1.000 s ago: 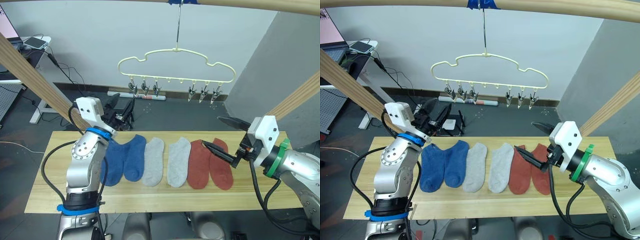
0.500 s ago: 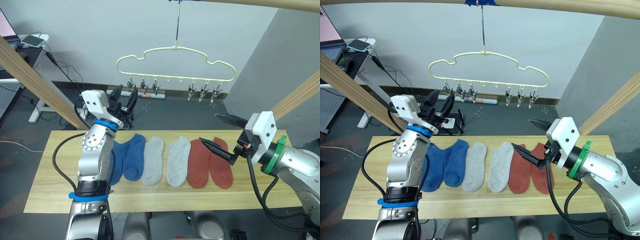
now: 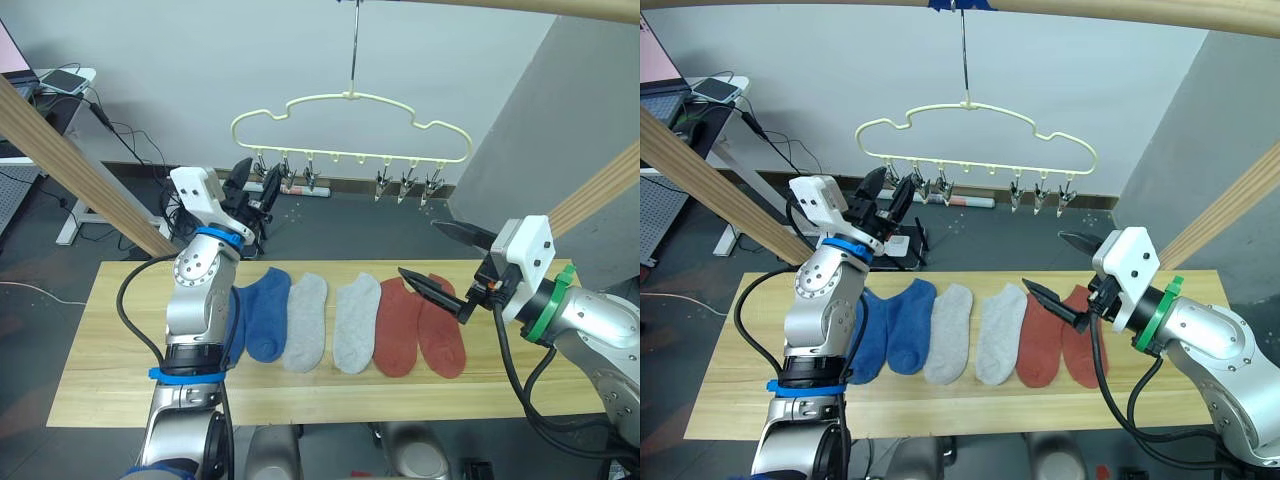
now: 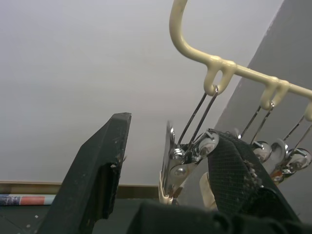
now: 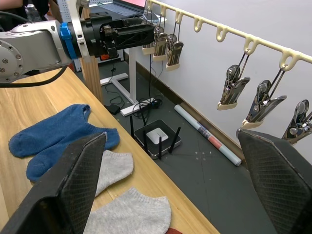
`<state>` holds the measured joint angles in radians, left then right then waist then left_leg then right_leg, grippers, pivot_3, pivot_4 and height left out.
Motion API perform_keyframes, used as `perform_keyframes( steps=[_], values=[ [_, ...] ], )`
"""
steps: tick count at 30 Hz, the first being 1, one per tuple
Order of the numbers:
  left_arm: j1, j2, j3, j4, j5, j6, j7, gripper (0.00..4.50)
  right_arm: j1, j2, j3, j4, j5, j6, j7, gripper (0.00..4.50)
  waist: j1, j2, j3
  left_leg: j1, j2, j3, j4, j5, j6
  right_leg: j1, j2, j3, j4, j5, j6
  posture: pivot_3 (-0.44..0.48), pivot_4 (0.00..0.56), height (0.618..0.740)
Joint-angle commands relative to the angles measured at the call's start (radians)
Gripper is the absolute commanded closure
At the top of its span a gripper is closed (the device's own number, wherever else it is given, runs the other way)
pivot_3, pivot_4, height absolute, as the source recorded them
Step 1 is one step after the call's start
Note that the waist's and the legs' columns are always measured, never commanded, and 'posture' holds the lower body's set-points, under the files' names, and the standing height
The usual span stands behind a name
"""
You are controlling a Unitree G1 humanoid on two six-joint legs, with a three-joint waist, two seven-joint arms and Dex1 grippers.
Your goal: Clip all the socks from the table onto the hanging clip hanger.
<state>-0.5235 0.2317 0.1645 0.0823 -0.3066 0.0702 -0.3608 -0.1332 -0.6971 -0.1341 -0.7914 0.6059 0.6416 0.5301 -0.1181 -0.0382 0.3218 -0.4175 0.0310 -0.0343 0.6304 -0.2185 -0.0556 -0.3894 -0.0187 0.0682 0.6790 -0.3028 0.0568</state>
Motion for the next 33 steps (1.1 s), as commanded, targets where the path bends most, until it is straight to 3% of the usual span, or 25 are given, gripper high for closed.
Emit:
perform_keyframes(
  steps=[1,6,9,14,18,24,29,33],
  values=[
    [-0.014,-0.003,0.007,-0.042,-0.012,-0.021,0.003,1.78,-0.003,0.002,-0.004,-0.033,0.003,-0.017,0.000,0.00,0.000,0.000,0.000,0.000,0.000,0.000,0.000,0.000,0.000,0.000,0.000,0.000,0.000,0.000,0.000,-0.281,0.342,0.732],
    [-0.023,-0.001,0.008,-0.044,-0.012,-0.021,0.002,1.78,-0.004,0.004,-0.003,-0.031,0.001,-0.017,-0.001,0.00,0.000,0.000,0.000,0.000,0.000,0.000,0.000,0.000,0.000,0.000,0.000,0.000,0.000,0.000,0.000,-0.278,0.338,0.732],
    [-0.029,-0.001,0.006,-0.042,-0.012,-0.026,-0.002,2.36,-0.005,0.005,0.000,-0.032,-0.001,-0.017,-0.002,0.00,0.000,0.000,0.000,0.000,0.000,0.000,0.000,0.000,0.000,0.000,0.000,0.000,0.000,0.000,0.000,-0.278,0.338,0.732],
    [-0.026,0.001,0.000,-0.047,-0.011,-0.027,-0.010,3.79,-0.006,0.006,0.001,-0.034,0.000,-0.015,-0.005,0.00,0.000,0.000,0.000,0.000,0.000,0.000,0.000,0.000,0.000,0.000,0.000,0.000,0.000,0.000,0.000,-0.278,0.338,0.732],
    [-0.025,0.005,0.002,-0.052,-0.011,-0.025,-0.011,4.38,-0.004,0.007,0.007,-0.036,-0.004,-0.012,-0.011,0.00,0.000,0.000,0.000,0.000,0.000,0.000,0.000,0.000,0.000,0.000,0.000,0.000,0.000,0.000,0.000,-0.277,0.338,0.732],
    [-0.024,0.022,-0.005,-0.073,-0.006,-0.016,-0.023,4.43,0.082,0.000,0.033,-0.016,-0.051,0.043,-0.060,0.00,0.000,0.000,0.000,0.000,0.000,0.000,0.000,0.000,0.000,0.000,0.000,0.000,-0.001,0.000,0.000,-0.277,0.338,0.732],
    [-0.013,0.048,-0.014,-0.114,-0.006,0.014,-0.042,4.43,0.222,0.107,0.094,0.116,-0.229,0.013,-0.225,0.00,0.003,-0.001,0.001,-0.002,0.000,-0.001,-0.001,0.000,0.000,-0.001,0.000,0.000,-0.001,0.000,0.001,-0.258,0.356,0.732],
    [-0.008,0.060,-0.016,-0.132,-0.008,0.036,-0.050,4.43,0.244,0.191,0.151,0.251,-0.351,-0.063,-0.298,0.00,0.002,0.001,0.006,-0.001,0.000,0.001,-0.001,0.000,0.000,-0.002,-0.001,0.001,-0.001,-0.003,0.005,-0.254,0.364,0.732]
  ],
)
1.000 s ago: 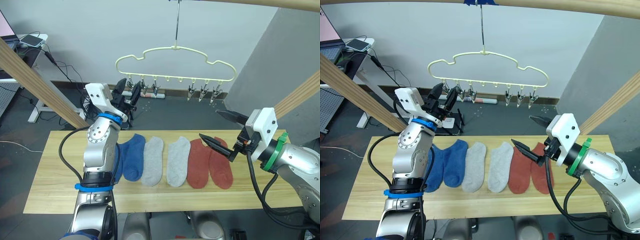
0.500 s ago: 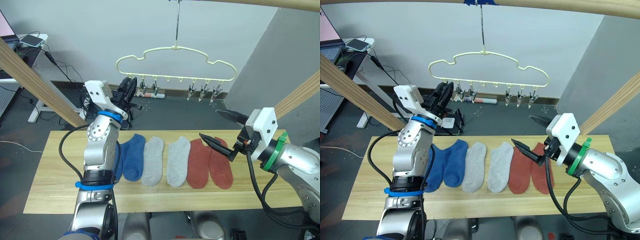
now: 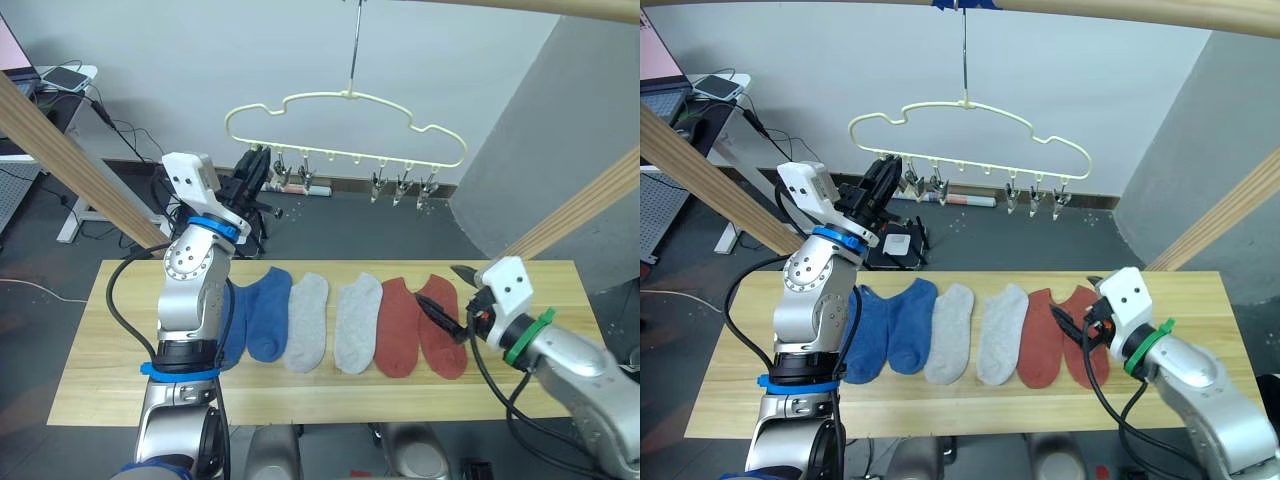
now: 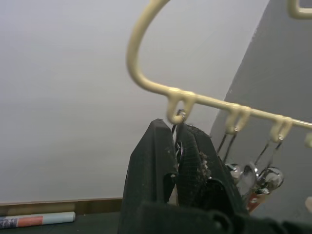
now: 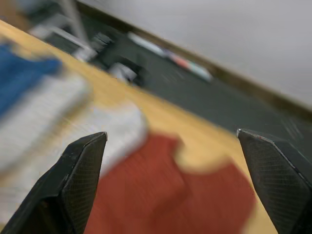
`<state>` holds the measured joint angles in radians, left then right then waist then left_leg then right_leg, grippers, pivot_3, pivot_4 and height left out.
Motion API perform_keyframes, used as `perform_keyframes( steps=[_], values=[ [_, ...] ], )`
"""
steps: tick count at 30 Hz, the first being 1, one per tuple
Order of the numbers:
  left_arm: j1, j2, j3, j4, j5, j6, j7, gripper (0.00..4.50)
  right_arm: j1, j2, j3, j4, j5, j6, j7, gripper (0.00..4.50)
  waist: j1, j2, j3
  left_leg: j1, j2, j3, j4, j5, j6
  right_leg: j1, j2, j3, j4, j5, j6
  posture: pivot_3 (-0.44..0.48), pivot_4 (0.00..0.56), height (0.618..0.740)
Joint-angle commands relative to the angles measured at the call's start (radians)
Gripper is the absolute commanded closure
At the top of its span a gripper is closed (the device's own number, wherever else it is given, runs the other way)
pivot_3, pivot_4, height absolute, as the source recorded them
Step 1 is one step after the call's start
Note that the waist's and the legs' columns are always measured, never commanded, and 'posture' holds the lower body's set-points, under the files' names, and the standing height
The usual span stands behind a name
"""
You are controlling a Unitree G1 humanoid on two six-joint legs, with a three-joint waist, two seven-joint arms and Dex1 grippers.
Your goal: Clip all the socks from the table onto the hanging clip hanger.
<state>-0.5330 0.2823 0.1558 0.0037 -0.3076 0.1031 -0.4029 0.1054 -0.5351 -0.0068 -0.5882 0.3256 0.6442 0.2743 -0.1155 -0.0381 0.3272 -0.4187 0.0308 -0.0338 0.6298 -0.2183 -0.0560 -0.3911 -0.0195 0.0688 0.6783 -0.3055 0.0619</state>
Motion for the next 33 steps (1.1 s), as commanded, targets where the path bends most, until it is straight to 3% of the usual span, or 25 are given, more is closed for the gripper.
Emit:
perform_keyframes(
  steps=[1,6,14,21,24,33],
  values=[
    [0.001,0.010,-0.008,-0.057,-0.008,0.009,-0.008,4.43,0.006,0.049,0.044,0.095,-0.096,-0.095,-0.046,0.00,-0.001,0.001,0.003,0.000,0.000,0.000,0.000,0.000,0.000,0.000,0.000,0.000,0.000,0.000,0.000,-0.254,0.364,0.732],
    [-0.001,0.015,-0.013,-0.072,-0.011,0.031,-0.014,4.43,-0.031,0.098,0.078,0.270,-0.186,-0.207,-0.049,0.00,0.000,0.002,0.005,0.000,0.000,0.000,-0.001,0.000,0.000,-0.001,0.000,0.001,0.000,0.000,0.000,-0.242,0.372,0.732],
    [0.005,0.026,-0.010,-0.092,-0.014,0.057,-0.018,4.43,-0.095,0.088,0.065,0.494,-0.239,-0.298,0.026,0.00,0.001,0.003,0.009,0.000,0.000,0.001,-0.001,0.000,0.000,-0.001,0.000,0.001,0.000,0.000,0.000,-0.231,0.377,0.732],
    [0.011,0.030,-0.006,-0.104,-0.016,0.069,-0.022,4.43,-0.117,0.116,0.043,0.562,-0.199,-0.255,0.083,0.00,0.001,0.004,0.013,0.000,0.000,0.001,-0.001,0.000,0.000,-0.001,0.000,0.001,0.000,0.000,0.000,-0.230,0.379,0.732],
    [0.015,0.035,-0.008,-0.107,-0.022,0.078,-0.034,4.43,-0.127,0.126,0.041,0.573,-0.193,-0.180,0.087,0.59,0.001,0.004,0.014,0.000,0.000,0.001,-0.001,0.000,0.000,-0.001,0.000,0.001,0.000,0.001,-0.003,-0.229,0.378,0.732],
    [0.006,0.068,-0.006,-0.118,-0.074,0.140,-0.099,4.43,-0.109,0.072,0.041,0.583,-0.280,-0.218,0.076,3.67,0.005,0.003,0.014,0.000,0.000,0.001,0.000,0.000,0.000,0.000,0.000,0.001,0.000,0.000,0.001,-0.229,0.379,0.732]
  ],
)
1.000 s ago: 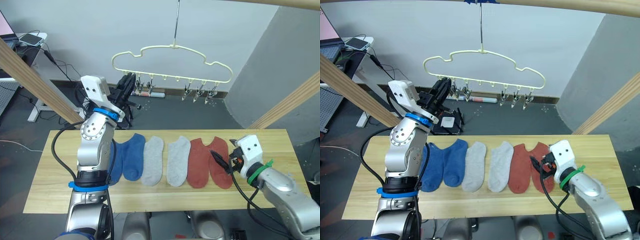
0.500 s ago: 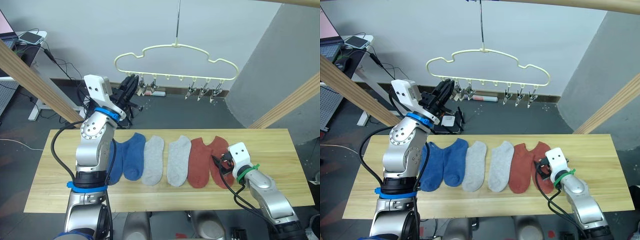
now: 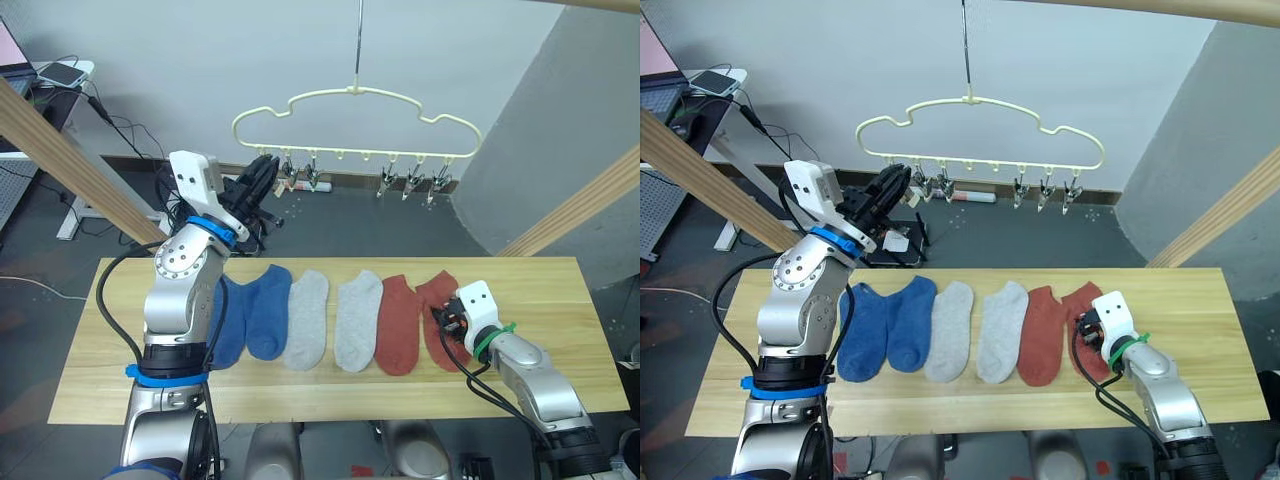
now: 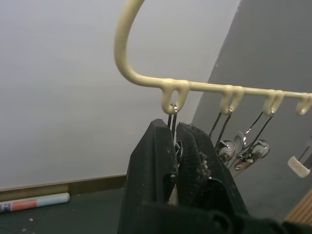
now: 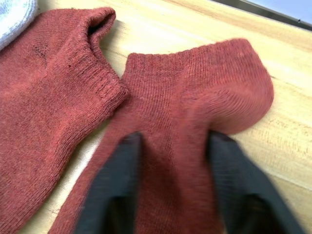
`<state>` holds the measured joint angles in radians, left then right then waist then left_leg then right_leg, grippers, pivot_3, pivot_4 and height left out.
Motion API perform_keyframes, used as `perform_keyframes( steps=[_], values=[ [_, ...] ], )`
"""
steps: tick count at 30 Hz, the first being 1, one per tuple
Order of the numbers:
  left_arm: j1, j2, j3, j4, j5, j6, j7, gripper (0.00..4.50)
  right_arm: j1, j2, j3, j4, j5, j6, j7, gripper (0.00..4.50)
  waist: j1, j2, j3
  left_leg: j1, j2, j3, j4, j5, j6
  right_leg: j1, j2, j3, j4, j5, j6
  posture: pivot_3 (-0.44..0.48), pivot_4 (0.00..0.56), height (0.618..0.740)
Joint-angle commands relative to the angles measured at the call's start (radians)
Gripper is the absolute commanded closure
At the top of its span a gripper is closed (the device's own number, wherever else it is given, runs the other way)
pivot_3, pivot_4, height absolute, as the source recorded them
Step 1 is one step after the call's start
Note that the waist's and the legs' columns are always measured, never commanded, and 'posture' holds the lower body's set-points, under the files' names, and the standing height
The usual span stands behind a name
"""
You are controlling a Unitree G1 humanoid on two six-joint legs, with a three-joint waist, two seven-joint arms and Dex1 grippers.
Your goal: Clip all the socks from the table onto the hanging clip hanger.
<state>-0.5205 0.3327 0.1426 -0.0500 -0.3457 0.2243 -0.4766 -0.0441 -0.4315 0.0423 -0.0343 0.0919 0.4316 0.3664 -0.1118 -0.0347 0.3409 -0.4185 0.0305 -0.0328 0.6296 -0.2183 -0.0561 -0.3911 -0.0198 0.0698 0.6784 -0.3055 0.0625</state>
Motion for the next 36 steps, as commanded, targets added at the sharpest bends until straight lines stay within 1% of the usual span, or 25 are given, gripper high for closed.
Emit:
perform_keyframes(
  steps=[1,2,3,6,9,12,13,16,20,22,27,32,36],
  values=[
    [-0.008,0.020,0.008,-0.067,-0.043,0.026,-0.030,4.43,0.043,-0.039,-0.010,0.027,-0.052,-0.013,-0.014,3.97,0.002,0.000,0.000,0.000,0.000,0.000,0.000,0.000,0.000,0.000,0.000,0.000,0.000,0.000,0.000,-0.229,0.379,0.732],
    [-0.010,0.023,0.010,-0.069,-0.052,0.037,-0.036,4.43,0.045,-0.052,-0.013,0.018,-0.062,-0.027,-0.011,4.35,0.002,-0.001,0.001,0.000,0.000,0.000,0.000,0.000,0.000,0.000,0.000,0.000,0.000,0.000,0.000,-0.230,0.381,0.732],
    [-0.012,0.027,0.010,-0.072,-0.062,0.049,-0.044,4.43,0.049,-0.071,-0.018,-0.002,-0.068,-0.041,0.001,4.50,0.002,-0.001,0.002,0.000,0.000,0.000,0.000,0.000,0.000,0.000,0.000,0.000,0.000,0.000,0.000,-0.230,0.381,0.732],
    [-0.018,0.040,0.014,-0.086,-0.097,0.088,-0.065,4.43,0.055,-0.157,-0.031,-0.101,-0.083,-0.104,0.063,4.50,0.002,0.003,0.009,0.000,0.000,0.000,0.000,0.000,0.000,0.000,0.000,0.000,0.000,0.000,0.000,-0.231,0.382,0.732],
    [-0.022,0.051,0.017,-0.098,-0.121,0.115,-0.074,4.43,0.030,-0.255,0.008,-0.242,-0.117,-0.182,0.154,4.50,-0.004,0.004,0.017,0.000,-0.001,0.001,0.000,0.000,0.000,-0.001,0.000,0.001,0.000,0.000,0.001,-0.233,0.384,0.732],
    [-0.023,0.057,0.019,-0.103,-0.133,0.130,-0.077,4.43,-0.001,-0.277,0.044,-0.314,-0.121,-0.200,0.203,4.50,-0.015,0.003,0.019,0.000,0.001,0.002,0.000,0.000,0.000,-0.002,0.001,0.002,0.000,0.000,0.001,-0.239,0.382,0.732],
    [-0.024,0.058,0.019,-0.107,-0.140,0.140,-0.078,4.43,-0.033,-0.273,0.085,-0.340,-0.127,-0.215,0.233,4.50,-0.015,0.003,0.019,0.000,0.001,0.001,-0.001,0.000,-0.001,-0.002,0.002,0.001,0.000,0.000,0.001,-0.239,0.382,0.732],
    [-0.026,0.061,0.015,-0.117,-0.156,0.164,-0.084,4.43,-0.152,-0.221,0.217,-0.358,-0.168,-0.254,0.289,4.50,-0.021,0.002,0.021,-0.001,0.002,0.001,-0.001,0.000,-0.001,-0.003,0.002,0.001,0.000,0.000,0.001,-0.250,0.381,0.732],
    [-0.031,0.055,0.008,-0.132,-0.165,0.182,-0.082,4.43,-0.315,-0.096,0.344,-0.240,-0.236,-0.312,0.294,4.50,-0.025,-0.001,0.024,-0.004,0.000,0.001,0.000,0.002,-0.004,-0.005,-0.001,0.001,0.001,0.002,-0.003,-0.253,0.378,0.732],
    [-0.032,0.055,0.007,-0.137,-0.172,0.192,-0.083,4.43,-0.369,-0.057,0.378,-0.179,-0.264,-0.352,0.290,4.50,-0.023,-0.002,0.025,-0.006,0.000,0.000,0.001,0.002,-0.004,-0.006,-0.001,-0.001,0.001,0.003,-0.004,-0.251,0.376,0.732],
    [-0.023,0.063,0.007,-0.161,-0.193,0.223,-0.092,4.43,-0.496,0.053,0.411,-0.016,-0.295,-0.415,0.278,4.50,-0.023,-0.002,0.025,-0.015,0.002,-0.002,0.004,0.003,-0.004,-0.015,-0.003,-0.002,0.003,0.003,-0.004,-0.246,0.373,0.732],
    [-0.021,0.067,0.011,-0.167,-0.196,0.236,-0.096,4.43,-0.558,0.098,0.411,0.085,-0.310,-0.484,0.276,4.50,-0.024,-0.002,0.025,-0.015,0.003,-0.002,0.004,0.003,-0.004,-0.015,-0.003,-0.003,0.003,0.003,-0.004,-0.242,0.371,0.732],
    [-0.020,0.072,0.015,-0.167,-0.196,0.239,-0.097,4.43,-0.581,0.110,0.398,0.117,-0.317,-0.548,0.265,4.50,-0.025,-0.002,0.025,-0.015,0.003,-0.002,0.004,0.002,-0.003,-0.015,-0.003,-0.003,0.003,0.003,-0.004,-0.232,0.368,0.732]
  ],
)
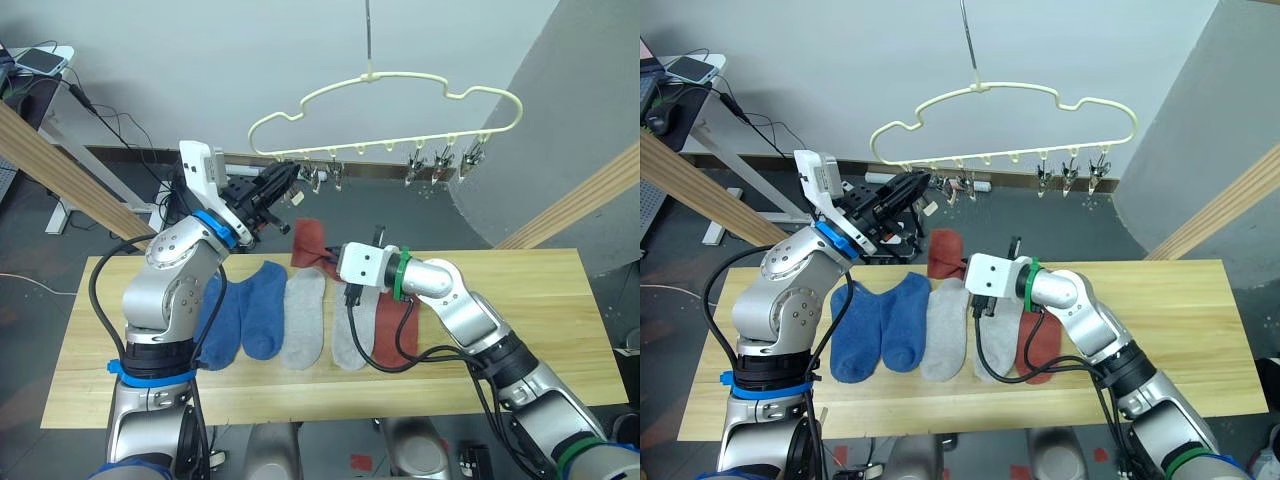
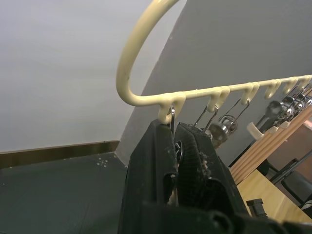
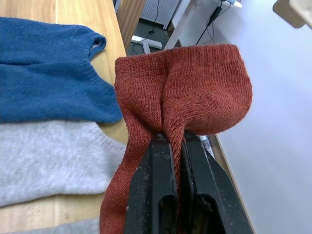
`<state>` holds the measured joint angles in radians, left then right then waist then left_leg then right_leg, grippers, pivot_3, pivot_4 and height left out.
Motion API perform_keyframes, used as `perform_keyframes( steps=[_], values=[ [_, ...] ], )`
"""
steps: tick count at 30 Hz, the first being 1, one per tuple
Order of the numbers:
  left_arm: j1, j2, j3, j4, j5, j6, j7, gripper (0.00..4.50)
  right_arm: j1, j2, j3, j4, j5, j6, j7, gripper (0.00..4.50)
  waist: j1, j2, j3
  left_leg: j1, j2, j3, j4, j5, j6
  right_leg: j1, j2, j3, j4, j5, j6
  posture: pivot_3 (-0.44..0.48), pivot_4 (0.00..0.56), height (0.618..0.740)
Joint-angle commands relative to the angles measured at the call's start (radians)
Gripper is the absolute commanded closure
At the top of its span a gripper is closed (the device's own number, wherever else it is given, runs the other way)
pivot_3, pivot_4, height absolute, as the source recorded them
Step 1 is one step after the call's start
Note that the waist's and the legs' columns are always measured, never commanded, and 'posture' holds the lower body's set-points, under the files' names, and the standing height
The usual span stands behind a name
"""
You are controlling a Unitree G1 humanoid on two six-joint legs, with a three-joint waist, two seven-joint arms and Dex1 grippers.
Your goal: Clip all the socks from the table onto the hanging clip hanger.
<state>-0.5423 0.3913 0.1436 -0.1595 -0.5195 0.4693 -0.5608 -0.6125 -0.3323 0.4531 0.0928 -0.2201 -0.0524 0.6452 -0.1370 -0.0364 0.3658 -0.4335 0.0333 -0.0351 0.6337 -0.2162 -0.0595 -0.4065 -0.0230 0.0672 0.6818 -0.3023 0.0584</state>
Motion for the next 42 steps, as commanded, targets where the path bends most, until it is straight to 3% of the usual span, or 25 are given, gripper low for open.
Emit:
perform_keyframes(
  steps=[1,39,42],
  values=[
    [0.003,0.015,0.016,-0.057,-0.022,-0.006,-0.013,4.43,-0.011,0.013,-0.017,-0.010,-0.004,-0.074,-0.017,4.50,0.000,0.000,0.000,0.000,0.000,0.000,0.000,0.000,0.000,0.000,0.000,0.000,0.000,0.000,0.000,-0.232,0.368,0.732],
    [0.024,0.032,0.015,-0.071,-0.017,0.011,0.001,4.43,-0.059,0.118,-0.065,0.090,0.011,-0.183,-0.100,4.50,-0.001,0.000,0.000,0.000,-0.001,-0.006,0.011,-0.001,0.002,0.000,0.000,-0.002,0.014,0.000,0.000,-0.224,0.360,0.732],
    [0.031,0.039,0.020,-0.070,-0.033,0.032,-0.007,3.41,-0.064,0.127,-0.062,0.097,0.014,-0.187,-0.096,4.50,-0.001,0.000,0.000,0.000,-0.001,-0.007,0.011,-0.001,0.002,0.000,0.000,-0.002,0.014,0.000,0.000,-0.223,0.360,0.732]
  ],
)
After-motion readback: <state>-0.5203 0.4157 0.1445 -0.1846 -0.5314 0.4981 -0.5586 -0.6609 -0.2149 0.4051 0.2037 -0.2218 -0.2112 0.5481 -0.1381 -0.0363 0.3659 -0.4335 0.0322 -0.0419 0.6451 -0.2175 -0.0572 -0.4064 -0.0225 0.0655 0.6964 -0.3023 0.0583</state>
